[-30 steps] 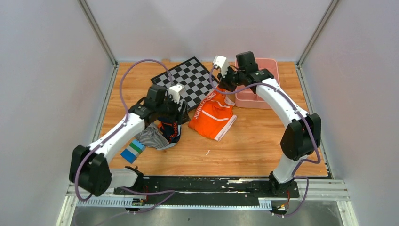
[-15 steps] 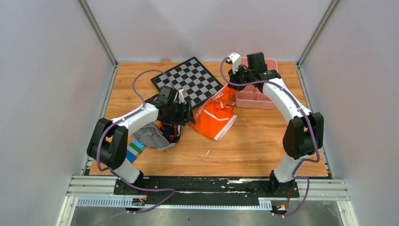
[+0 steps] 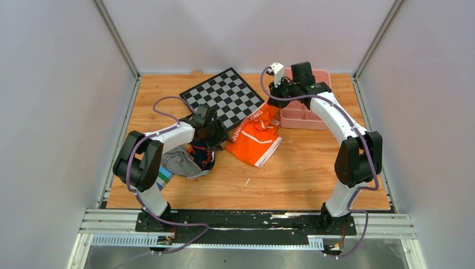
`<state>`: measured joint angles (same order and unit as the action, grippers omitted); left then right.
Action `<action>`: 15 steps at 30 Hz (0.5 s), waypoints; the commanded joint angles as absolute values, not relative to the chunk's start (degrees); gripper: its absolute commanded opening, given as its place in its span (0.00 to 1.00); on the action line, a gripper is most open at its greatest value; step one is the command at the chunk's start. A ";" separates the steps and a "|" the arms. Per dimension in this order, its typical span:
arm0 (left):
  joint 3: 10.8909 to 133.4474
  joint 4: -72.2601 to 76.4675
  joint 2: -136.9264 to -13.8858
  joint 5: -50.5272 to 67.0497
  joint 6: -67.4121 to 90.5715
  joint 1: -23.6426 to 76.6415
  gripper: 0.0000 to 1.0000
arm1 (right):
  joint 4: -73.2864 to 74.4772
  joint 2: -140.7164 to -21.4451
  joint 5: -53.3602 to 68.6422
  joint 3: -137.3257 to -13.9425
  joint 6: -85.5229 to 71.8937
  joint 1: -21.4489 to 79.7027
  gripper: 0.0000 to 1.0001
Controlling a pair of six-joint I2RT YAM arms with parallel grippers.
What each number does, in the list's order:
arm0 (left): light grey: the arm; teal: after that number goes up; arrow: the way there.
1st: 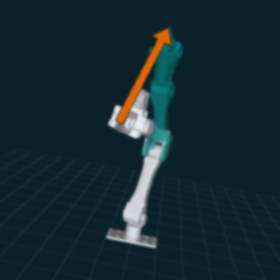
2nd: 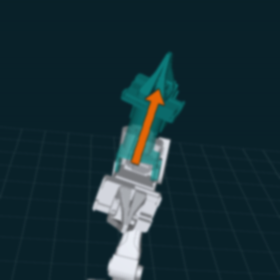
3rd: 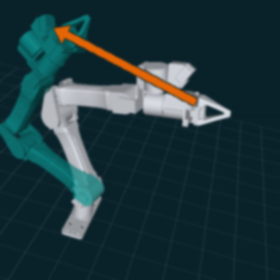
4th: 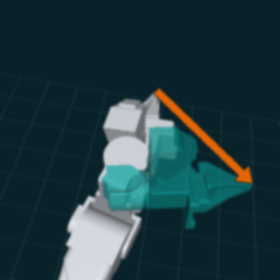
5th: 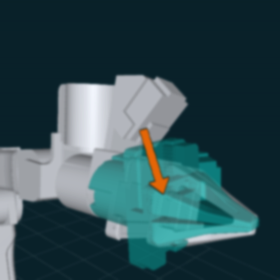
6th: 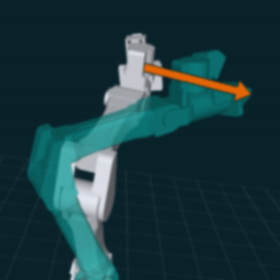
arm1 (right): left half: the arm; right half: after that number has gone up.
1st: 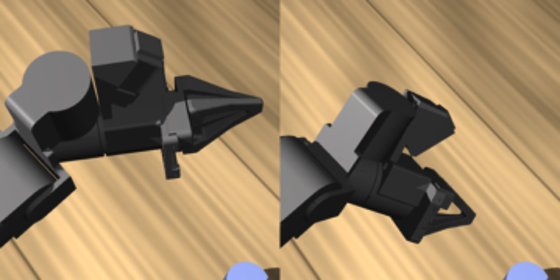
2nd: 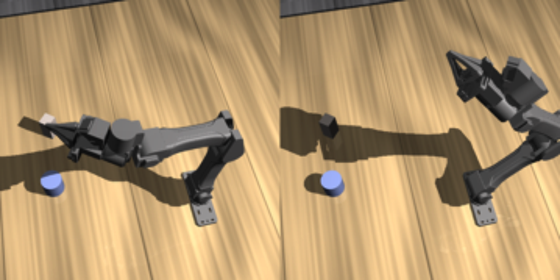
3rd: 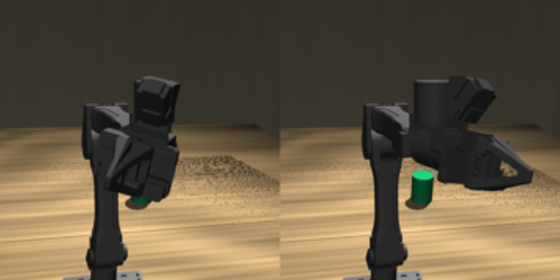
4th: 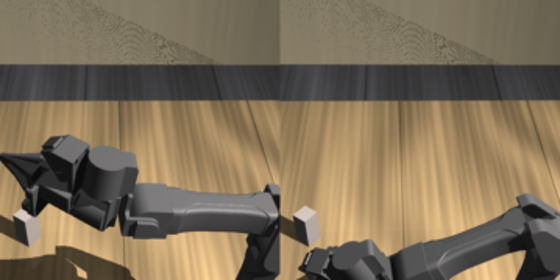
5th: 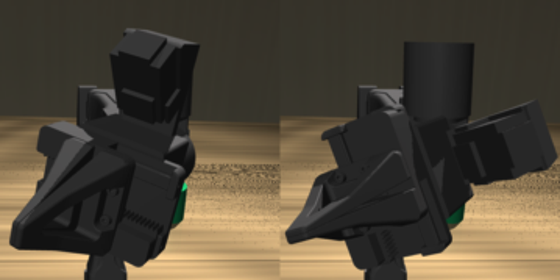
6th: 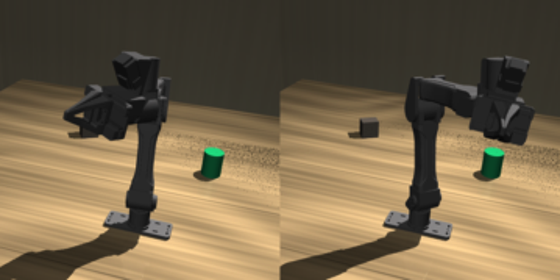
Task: Roll the underwear
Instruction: Flatten out the underwear at the center of the board.
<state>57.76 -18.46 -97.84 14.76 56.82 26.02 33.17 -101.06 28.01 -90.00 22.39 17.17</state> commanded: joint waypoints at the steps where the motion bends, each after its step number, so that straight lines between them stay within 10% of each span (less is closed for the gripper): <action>1: 58.22 -19.91 -96.87 9.83 62.84 26.54 0.64 | 31.73 -102.35 29.70 -93.05 20.97 16.96 0.00; 15: 56.40 -16.68 -100.81 11.32 68.58 26.46 0.45 | 31.56 -103.68 30.32 -94.66 19.97 16.96 0.00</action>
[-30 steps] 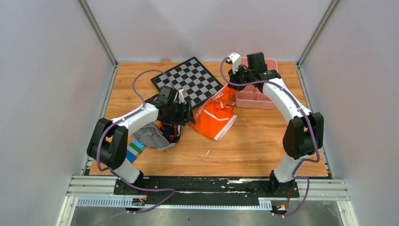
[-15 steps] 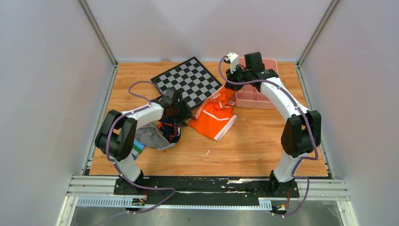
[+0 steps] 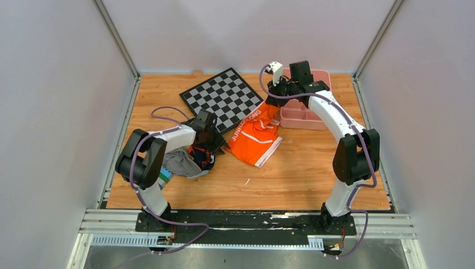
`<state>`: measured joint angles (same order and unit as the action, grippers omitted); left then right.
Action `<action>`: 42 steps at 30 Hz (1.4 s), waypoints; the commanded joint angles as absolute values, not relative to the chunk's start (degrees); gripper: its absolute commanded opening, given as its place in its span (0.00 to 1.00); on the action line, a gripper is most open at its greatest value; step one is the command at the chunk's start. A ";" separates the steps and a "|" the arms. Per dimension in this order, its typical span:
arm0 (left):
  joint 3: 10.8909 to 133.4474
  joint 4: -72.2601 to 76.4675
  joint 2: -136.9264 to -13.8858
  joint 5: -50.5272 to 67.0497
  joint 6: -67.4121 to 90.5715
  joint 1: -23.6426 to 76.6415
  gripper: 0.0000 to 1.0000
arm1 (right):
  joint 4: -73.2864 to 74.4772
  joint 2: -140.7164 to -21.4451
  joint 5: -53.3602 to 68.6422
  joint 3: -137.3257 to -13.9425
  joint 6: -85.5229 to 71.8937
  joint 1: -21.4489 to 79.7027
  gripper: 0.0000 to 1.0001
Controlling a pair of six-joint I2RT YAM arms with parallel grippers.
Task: Roll the underwear
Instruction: Flatten out the underwear at the center of the board.
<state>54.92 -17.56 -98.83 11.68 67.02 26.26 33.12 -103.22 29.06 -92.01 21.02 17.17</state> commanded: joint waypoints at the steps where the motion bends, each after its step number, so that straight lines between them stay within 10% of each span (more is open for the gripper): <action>1: 56.42 -16.69 -101.23 11.40 68.72 26.46 0.43 | 31.62 -103.71 30.44 -94.60 19.95 16.96 0.00; 8: 56.62 -16.42 -103.64 11.16 68.69 26.46 0.35 | 31.88 -104.24 31.26 -95.18 19.54 16.96 0.00; 18: 63.48 -19.04 -99.58 7.94 50.23 26.23 0.00 | 32.82 -102.45 31.94 -94.98 18.21 16.53 0.00; 42: 61.35 -27.68 -63.40 16.53 12.14 26.73 0.00 | 32.82 -60.69 35.74 -68.26 -2.76 14.33 0.00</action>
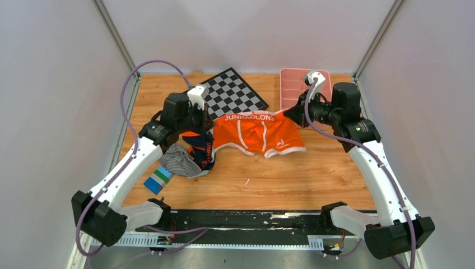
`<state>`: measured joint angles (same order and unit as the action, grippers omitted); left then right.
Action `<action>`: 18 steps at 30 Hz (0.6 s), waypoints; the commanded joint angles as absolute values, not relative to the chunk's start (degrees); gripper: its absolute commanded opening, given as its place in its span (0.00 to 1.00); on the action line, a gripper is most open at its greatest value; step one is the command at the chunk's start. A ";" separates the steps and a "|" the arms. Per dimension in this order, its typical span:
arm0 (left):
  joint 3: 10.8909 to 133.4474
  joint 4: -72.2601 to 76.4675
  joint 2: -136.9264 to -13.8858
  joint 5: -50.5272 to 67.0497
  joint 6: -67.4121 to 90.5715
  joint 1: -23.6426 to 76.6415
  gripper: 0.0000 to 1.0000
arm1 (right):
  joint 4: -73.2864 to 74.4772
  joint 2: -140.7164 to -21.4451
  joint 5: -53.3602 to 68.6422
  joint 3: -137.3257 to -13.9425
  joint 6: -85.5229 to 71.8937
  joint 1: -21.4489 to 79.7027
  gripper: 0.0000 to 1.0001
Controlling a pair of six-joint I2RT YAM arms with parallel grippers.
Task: Roll the underwear
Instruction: Flatten out the underwear at the center of the board.
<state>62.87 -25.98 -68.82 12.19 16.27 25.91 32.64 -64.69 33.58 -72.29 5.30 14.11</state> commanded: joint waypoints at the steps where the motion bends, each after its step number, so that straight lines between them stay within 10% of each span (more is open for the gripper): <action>1: 60.97 -28.26 -62.35 18.11 11.51 27.13 0.00 | 33.39 -59.10 36.15 -66.43 -4.28 14.34 0.00; 18: 52.71 -26.54 -60.58 24.17 16.78 30.94 0.00 | 38.66 -44.33 35.10 -50.54 -21.09 13.69 0.00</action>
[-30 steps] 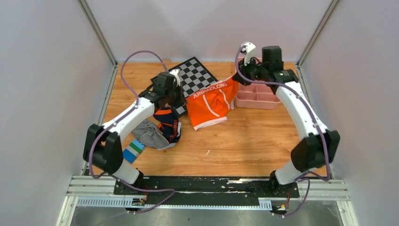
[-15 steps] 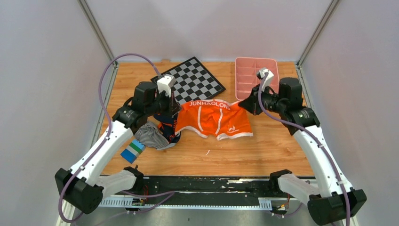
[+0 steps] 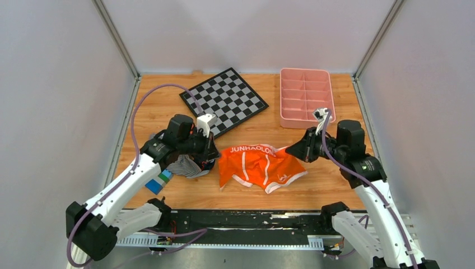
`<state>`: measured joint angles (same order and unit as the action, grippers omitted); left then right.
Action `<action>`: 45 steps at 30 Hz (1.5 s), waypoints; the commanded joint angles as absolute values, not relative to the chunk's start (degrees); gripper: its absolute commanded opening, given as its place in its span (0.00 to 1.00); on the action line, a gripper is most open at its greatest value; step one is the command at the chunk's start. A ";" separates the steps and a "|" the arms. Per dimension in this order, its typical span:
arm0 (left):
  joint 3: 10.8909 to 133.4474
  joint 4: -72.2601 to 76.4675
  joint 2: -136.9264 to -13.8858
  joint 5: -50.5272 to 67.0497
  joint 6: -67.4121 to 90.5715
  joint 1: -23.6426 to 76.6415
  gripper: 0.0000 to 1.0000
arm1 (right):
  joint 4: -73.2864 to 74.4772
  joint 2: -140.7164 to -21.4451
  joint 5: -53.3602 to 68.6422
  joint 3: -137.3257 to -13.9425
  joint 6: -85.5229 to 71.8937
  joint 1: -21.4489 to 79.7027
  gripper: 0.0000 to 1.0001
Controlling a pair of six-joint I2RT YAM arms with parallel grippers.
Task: Roll the underwear
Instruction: Flatten out the underwear at the center of the board.
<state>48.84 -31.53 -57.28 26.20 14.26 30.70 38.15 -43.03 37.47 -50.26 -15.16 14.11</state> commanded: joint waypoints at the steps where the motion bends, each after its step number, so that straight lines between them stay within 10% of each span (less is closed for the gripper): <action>1: 54.09 -26.40 -62.90 22.59 16.64 30.89 0.00 | 39.42 -46.04 33.23 -51.59 -21.58 12.88 0.00; 26: 68.23 -10.24 -102.32 0.60 19.73 30.85 0.00 | 16.12 -82.75 14.93 -50.34 -14.94 2.48 0.02; 35: 64.70 -10.53 -100.72 -0.61 21.78 30.85 0.00 | 11.91 -85.42 20.24 -52.54 -14.65 2.36 0.33; 40: 65.58 -14.91 -98.71 -4.57 20.99 30.74 0.44 | 18.27 -81.69 19.79 -53.55 -12.14 2.37 0.41; 45: 64.41 -17.47 -90.93 0.84 16.24 30.31 0.56 | 22.37 -77.51 28.38 -49.74 -10.10 2.37 0.41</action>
<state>64.38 -16.19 -99.88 -2.00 19.59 30.61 19.09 -82.06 20.69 -50.89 -12.71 2.55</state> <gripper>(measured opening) 0.541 0.406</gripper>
